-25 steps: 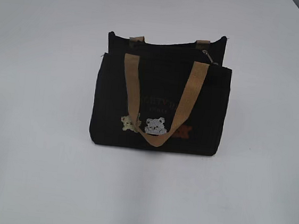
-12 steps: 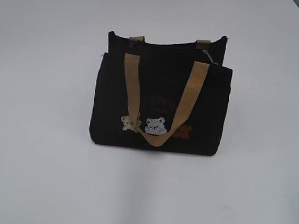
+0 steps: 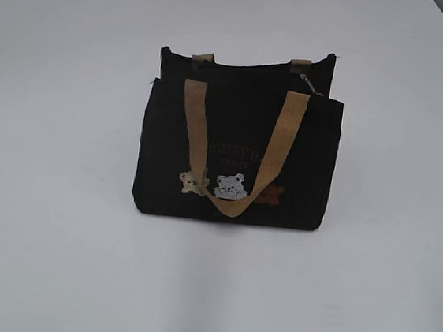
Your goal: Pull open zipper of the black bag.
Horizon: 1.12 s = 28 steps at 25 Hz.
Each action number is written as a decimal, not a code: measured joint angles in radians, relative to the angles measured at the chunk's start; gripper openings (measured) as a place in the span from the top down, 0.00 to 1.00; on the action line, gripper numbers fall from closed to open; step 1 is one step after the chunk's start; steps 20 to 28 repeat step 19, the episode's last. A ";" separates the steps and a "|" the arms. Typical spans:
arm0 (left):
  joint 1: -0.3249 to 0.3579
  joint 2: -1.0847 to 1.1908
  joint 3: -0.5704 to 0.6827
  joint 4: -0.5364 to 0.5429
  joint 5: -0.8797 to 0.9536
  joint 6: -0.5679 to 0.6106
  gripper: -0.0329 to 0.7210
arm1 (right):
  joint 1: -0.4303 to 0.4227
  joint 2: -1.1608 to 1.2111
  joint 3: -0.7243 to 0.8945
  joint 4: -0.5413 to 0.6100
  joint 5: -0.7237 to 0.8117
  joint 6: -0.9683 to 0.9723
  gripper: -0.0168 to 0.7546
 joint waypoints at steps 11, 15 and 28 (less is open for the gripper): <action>0.243 0.000 0.002 0.000 0.000 0.000 0.63 | -0.063 0.000 0.000 0.002 -0.001 0.001 0.49; 0.244 0.000 0.002 0.000 0.000 0.000 0.64 | -0.066 0.000 0.000 0.002 -0.001 0.001 0.49; 0.244 0.000 0.002 -0.002 0.000 0.000 0.64 | -0.066 0.000 0.000 0.002 -0.001 0.001 0.49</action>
